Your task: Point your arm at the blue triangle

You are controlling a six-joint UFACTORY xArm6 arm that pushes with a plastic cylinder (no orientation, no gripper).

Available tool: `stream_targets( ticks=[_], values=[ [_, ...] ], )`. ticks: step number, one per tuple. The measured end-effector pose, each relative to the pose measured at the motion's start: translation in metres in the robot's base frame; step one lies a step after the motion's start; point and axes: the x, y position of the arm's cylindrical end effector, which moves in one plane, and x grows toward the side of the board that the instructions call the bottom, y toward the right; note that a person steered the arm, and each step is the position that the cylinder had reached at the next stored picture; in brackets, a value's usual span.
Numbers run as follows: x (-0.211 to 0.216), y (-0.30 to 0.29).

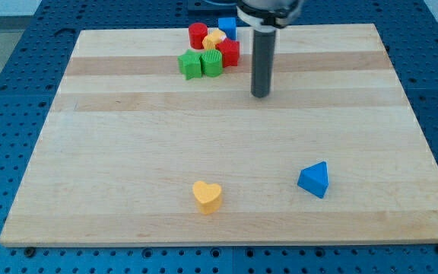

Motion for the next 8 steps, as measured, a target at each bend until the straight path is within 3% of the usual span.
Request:
stream_targets(
  ticks=[1, 3, 5, 8],
  values=[
    [0.01, 0.001],
    [0.018, 0.143],
    [0.082, 0.213],
    [0.181, 0.19]
  ],
)
